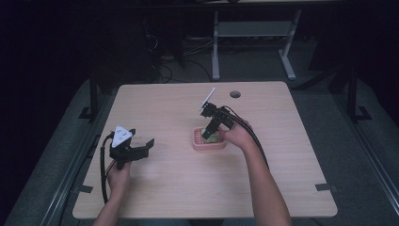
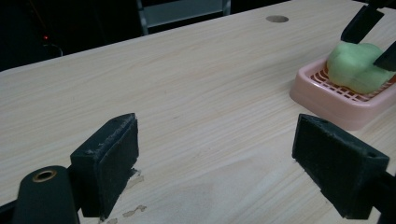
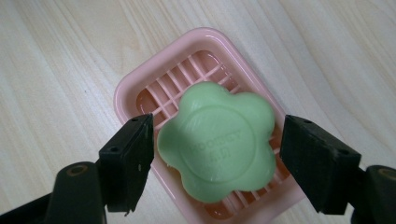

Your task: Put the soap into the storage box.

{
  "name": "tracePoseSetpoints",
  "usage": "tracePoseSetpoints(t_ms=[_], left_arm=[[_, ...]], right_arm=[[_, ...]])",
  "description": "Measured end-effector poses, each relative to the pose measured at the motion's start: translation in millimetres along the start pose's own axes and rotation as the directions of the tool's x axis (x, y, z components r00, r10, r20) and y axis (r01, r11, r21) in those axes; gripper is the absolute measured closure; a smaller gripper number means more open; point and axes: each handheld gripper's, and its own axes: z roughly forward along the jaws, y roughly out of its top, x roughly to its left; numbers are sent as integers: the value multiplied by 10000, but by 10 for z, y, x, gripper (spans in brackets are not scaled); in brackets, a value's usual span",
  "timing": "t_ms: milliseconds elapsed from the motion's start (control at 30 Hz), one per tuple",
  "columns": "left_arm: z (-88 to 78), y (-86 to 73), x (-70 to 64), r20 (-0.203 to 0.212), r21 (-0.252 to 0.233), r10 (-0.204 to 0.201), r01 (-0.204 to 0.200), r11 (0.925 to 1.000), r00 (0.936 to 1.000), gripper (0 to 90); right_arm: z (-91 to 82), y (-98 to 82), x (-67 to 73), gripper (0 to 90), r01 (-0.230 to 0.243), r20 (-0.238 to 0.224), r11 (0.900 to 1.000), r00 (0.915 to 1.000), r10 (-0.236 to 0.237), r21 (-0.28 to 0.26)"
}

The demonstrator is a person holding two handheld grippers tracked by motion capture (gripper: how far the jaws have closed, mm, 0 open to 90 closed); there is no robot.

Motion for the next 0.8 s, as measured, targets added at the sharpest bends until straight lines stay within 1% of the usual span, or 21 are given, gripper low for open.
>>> tracePoseSetpoints(t_ms=[133,200,267,333,433,467,500,533,600,700,800], left_arm=[[1,0,1,-2,14,24,-24,10000,10000,143],[2,-1,2,7,42,51,-51,10000,10000,143],[4,-2,-1,-2,39,48,-48,10000,10000,143],[5,-2,-1,-2,47,26,-26,10000,10000,143],[9,-9,-6,53,74,-9,9,10000,10000,143],[11,-9,-11,33,87,-4,4,10000,10000,143],[6,-5,-10,17,86,66,-66,9999,10000,143],[4,-3,-10,39,-11,81,-81,10000,10000,143],[-1,0,-14,51,-44,69,-69,10000,10000,143],[17,-7,-12,37,111,102,-102,9999,9999,143],[13,-6,-10,55,81,61,-61,9999,10000,143]], right_arm=[[-46,-40,-1,253,-8,-12,9997,10000,8,-240],[-66,-61,-2,253,-64,-48,9997,10000,62,-237],[-89,-82,-7,253,-23,-13,9996,10000,23,-265],[-120,-107,-13,253,-58,-23,9991,10000,58,-425],[-151,-145,-19,253,-181,17,9989,9998,182,-443],[-160,-159,-26,253,-148,33,9987,9999,150,-485],[-172,-172,-26,253,-204,29,9984,9998,206,-522],[-180,-183,-27,253,-223,51,9981,9997,226,-566],[-197,-201,-32,253,-196,62,9978,9998,200,-634],[-231,-228,-47,253,-235,51,9975,9997,239,-660],[-257,-263,-65,253,-328,45,9968,9994,332,-730]])
